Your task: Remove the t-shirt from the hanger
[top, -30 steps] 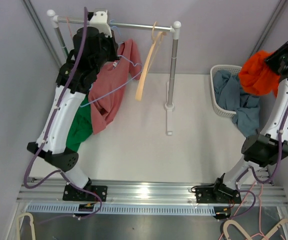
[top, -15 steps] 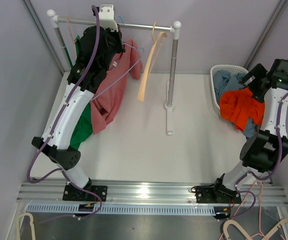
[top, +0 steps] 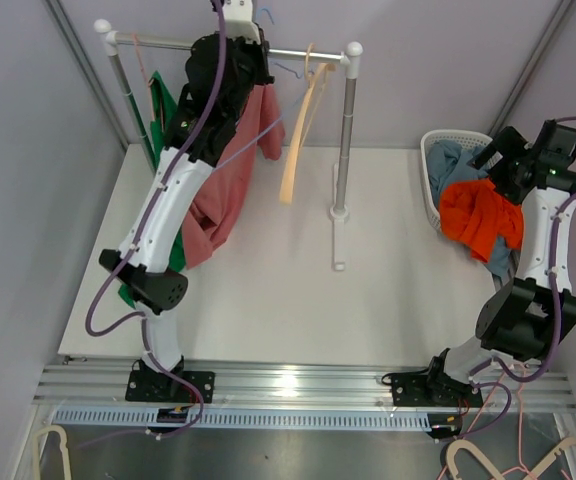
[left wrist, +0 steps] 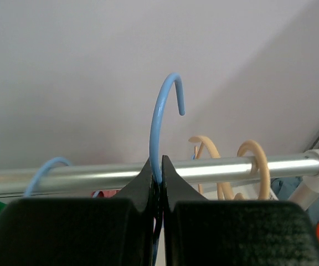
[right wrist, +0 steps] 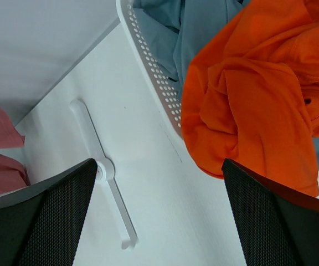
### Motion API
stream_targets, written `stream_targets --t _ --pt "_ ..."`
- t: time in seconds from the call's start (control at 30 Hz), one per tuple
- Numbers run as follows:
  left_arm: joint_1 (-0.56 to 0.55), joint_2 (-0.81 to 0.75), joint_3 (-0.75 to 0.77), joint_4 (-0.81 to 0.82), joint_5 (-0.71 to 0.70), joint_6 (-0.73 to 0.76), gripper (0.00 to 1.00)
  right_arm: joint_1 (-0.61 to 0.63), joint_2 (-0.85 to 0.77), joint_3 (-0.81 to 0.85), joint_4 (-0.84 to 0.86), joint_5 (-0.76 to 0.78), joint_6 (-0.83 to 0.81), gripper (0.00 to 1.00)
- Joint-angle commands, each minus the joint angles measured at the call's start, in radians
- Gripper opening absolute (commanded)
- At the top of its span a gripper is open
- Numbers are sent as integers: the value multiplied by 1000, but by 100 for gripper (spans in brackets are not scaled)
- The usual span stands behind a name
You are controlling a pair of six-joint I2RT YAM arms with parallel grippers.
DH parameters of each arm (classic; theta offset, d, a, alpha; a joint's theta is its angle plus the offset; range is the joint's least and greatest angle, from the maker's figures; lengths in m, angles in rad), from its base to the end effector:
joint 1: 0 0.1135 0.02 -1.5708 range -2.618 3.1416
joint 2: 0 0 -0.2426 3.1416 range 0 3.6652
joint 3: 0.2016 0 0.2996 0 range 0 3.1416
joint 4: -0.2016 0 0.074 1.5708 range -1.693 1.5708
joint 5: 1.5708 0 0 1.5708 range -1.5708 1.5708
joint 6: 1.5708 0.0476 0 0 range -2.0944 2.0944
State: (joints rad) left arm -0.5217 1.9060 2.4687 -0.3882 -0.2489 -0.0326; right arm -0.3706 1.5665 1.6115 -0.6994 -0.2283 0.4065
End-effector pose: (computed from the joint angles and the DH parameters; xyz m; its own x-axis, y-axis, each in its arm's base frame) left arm 0.3824 -0.2063 0.5708 0.1416 -0.1178 -0.9829 0.2774 0.9578 -0.0748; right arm 0.3814 -0.1366 0.3560 -0.4478 0.5872 -0.6743 0.3946 0.8065 0.4402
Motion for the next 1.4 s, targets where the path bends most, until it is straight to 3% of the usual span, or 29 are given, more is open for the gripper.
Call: stream_targets --t 0.0,0.13,0.33,0.43,0.77,1.0,1.37 --pt "-9 59 26 -3 36 11 1 -1 -54 14 26 -28 -21 100" --pt "-14 57 -62 50 75 -13 1 -1 -80 27 23 -43 -18 99" --pt "-53 62 -62 58 116 2 1 4 -106 33 14 -46 -20 100" --pt "-99 65 -59 57 -28 80 1 4 -112 22 20 -62 -14 100" --pt "-104 54 -88 -5 -151 92 1 18 -128 -13 38 -68 -6 100" --pt "-86 103 -22 -47 -132 82 1 21 -141 -38 52 -75 -11 99" --pt "-87 62 -149 -24 59 7 1 41 -157 -51 51 -77 -8 99"
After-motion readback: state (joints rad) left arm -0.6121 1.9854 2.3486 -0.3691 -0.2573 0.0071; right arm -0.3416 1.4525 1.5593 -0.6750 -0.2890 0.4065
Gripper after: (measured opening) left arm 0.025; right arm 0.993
